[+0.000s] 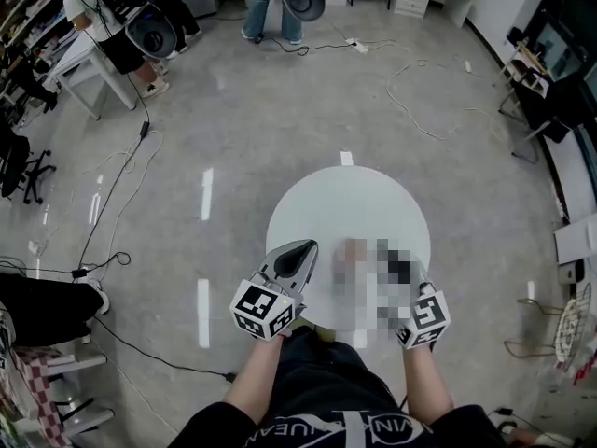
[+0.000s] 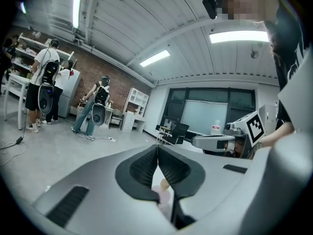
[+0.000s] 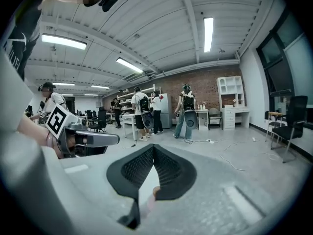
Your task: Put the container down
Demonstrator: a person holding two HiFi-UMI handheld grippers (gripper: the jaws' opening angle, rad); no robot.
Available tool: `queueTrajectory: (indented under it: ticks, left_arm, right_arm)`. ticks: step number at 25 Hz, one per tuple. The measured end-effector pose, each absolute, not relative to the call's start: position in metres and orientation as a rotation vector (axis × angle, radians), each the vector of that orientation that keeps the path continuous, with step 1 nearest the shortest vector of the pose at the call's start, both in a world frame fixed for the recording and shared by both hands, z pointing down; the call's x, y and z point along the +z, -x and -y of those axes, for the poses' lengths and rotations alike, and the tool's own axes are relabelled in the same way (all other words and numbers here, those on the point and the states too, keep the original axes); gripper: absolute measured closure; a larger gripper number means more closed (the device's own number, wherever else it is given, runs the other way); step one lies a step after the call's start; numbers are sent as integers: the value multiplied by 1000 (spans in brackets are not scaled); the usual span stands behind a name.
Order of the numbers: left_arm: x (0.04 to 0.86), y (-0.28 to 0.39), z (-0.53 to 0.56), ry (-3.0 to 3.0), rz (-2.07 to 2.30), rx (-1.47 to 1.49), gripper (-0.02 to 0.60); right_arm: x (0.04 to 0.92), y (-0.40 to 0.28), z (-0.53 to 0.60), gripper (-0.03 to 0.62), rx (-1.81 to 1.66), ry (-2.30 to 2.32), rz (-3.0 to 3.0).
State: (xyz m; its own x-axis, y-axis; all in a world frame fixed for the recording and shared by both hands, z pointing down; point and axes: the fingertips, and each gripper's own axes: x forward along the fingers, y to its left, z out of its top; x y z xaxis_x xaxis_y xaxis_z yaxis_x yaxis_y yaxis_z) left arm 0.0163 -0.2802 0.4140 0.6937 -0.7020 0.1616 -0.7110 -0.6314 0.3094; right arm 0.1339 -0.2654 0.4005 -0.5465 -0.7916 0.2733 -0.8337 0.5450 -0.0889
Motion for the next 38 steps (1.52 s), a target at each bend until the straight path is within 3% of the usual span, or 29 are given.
queueTrajectory:
  ticks: [38]
  left_arm:
    - [369, 7, 277, -2588, 1209, -20, 568]
  right_arm:
    - [363, -139, 260, 588, 282, -1384, 2616]
